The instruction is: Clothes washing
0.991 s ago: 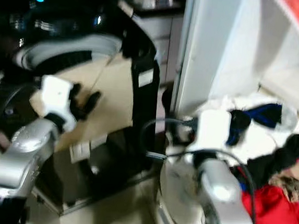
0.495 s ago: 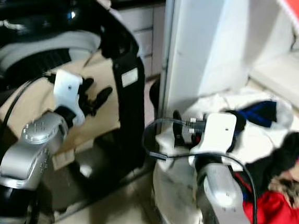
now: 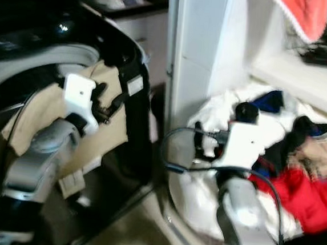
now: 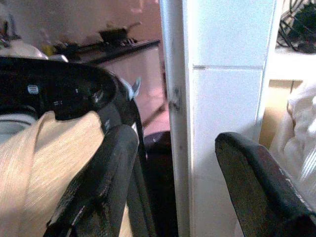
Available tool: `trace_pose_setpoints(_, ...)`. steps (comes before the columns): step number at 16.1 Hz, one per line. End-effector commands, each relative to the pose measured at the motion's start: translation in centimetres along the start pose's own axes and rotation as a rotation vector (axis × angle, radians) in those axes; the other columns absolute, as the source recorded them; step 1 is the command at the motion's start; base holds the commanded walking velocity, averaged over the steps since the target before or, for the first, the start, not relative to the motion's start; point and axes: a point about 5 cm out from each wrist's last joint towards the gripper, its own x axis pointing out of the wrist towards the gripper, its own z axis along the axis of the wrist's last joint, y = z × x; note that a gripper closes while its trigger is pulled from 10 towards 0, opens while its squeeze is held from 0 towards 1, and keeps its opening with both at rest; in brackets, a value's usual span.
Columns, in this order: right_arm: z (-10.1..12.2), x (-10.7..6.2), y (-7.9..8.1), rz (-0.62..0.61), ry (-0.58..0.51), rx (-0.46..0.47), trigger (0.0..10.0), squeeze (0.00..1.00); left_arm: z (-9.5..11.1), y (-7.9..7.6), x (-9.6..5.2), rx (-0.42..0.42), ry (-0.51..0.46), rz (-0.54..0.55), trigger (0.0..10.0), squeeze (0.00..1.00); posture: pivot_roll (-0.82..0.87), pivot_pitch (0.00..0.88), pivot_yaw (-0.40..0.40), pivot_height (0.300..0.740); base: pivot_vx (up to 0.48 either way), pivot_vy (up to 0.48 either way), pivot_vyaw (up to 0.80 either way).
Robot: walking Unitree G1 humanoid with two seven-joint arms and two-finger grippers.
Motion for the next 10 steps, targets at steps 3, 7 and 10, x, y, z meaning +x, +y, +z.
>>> trace_pose_setpoints(3, 0.44, -0.13, -0.31, -0.013, -0.01, -0.007, 10.0, 0.0, 0.24, -0.16, 0.25, 0.001, -0.007, -0.012, 10.0, 0.0, -0.19, 0.0, 0.1, 0.74, 0.0, 0.437, -0.73)
trace_pose_setpoints(7, 0.44, 0.08, -0.55, -0.013, -0.008, -0.032, 10.0, 0.0, 0.13, -0.28, 0.12, 0.036, 0.007, 0.032, 10.0, 0.0, -0.19, 0.0, 0.091, 0.74, 0.0, -0.36, 0.0)
trace_pose_setpoints(10, 0.19, 0.27, -0.64, 0.017, 0.011, -0.072, 10.0, 0.0, -0.33, -0.51, -0.16, -0.022, 0.032, 0.026, 10.0, 0.0, -0.19, 0.0, 0.085, 0.74, 0.0, 0.0, 0.0)
